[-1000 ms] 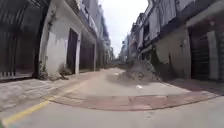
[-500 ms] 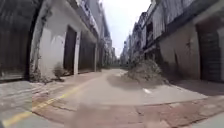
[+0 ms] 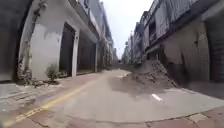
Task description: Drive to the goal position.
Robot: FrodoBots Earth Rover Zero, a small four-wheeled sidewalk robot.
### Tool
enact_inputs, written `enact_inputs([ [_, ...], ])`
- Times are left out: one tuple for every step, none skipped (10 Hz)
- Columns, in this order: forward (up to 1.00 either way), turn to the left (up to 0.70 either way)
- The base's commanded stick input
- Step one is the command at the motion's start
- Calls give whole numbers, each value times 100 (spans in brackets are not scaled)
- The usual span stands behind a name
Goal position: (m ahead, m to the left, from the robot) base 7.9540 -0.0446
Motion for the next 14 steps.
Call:
enact_inputs([
  [100,0],
  [100,0],
  [100,0],
  [100,0],
  [100,0],
  [100,0],
  [100,0],
  [100,0],
  [100,0],
  [100,0],
  [100,0],
  [100,0],
  [100,-40],
  [100,-40],
])
